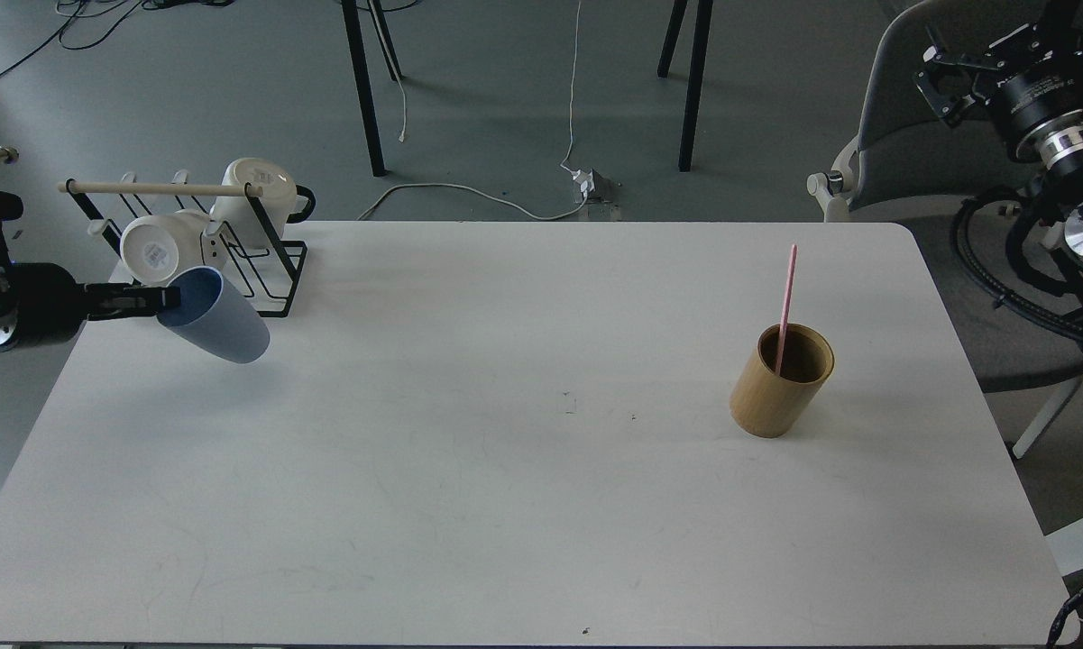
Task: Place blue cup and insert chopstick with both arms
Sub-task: 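Lift the blue cup and carry it toward the tan cup, then set the blue cup down and open the left gripper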
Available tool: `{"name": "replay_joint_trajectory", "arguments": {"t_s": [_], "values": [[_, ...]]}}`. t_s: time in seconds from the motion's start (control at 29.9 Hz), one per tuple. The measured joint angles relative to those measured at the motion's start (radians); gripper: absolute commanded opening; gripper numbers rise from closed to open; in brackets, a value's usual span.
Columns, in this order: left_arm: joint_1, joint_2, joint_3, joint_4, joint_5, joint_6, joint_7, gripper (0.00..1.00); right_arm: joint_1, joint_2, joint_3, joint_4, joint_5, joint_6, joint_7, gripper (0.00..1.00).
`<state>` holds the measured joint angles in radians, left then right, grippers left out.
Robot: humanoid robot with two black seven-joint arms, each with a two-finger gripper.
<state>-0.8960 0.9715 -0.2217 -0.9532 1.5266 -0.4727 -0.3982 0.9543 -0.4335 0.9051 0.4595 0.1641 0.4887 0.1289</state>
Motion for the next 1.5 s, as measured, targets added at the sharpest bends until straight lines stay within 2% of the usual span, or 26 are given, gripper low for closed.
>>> {"name": "replay_joint_trajectory", "arguments": {"t_s": [0.23,0.33,0.43,0.63,0.77,0.87,1.0,1.2,1.37,1.5], "values": [[-0.138,0.003,0.001,-0.304,0.031,-0.016,0.145,0.01,0.003,-0.068,0.000,0.004,0.000,0.000,-0.001,1.00],[-0.195,-0.090,0.000,-0.385,0.107,-0.016,0.198,0.01,0.003,-0.099,0.000,0.004,0.000,0.000,-0.002,1.00],[-0.228,-0.238,0.001,-0.404,0.204,-0.016,0.212,0.01,0.003,-0.121,0.000,0.004,0.000,0.000,-0.002,1.00],[-0.230,-0.505,0.038,-0.375,0.335,-0.016,0.234,0.02,0.000,-0.161,-0.003,0.003,0.000,0.000,-0.003,1.00],[-0.226,-0.638,0.094,-0.299,0.356,-0.016,0.269,0.03,0.000,-0.176,-0.003,0.002,0.000,0.000,-0.003,1.00],[-0.223,-0.711,0.117,-0.220,0.356,-0.016,0.279,0.04,0.000,-0.187,-0.003,0.002,0.000,0.000,-0.003,1.00],[-0.208,-0.754,0.122,-0.121,0.355,-0.016,0.278,0.05,0.000,-0.196,-0.003,0.002,0.000,0.000,-0.003,1.00],[-0.175,-0.774,0.122,-0.048,0.354,-0.016,0.273,0.08,0.004,-0.198,-0.003,0.002,0.000,0.000,-0.003,1.00],[-0.150,-0.785,0.122,-0.033,0.355,-0.016,0.276,0.10,0.016,-0.214,0.016,0.003,0.000,0.000,-0.002,1.00],[-0.138,-0.786,0.120,-0.045,0.355,-0.016,0.282,0.18,0.017,-0.221,0.023,0.003,0.000,0.000,-0.002,1.00]]}}
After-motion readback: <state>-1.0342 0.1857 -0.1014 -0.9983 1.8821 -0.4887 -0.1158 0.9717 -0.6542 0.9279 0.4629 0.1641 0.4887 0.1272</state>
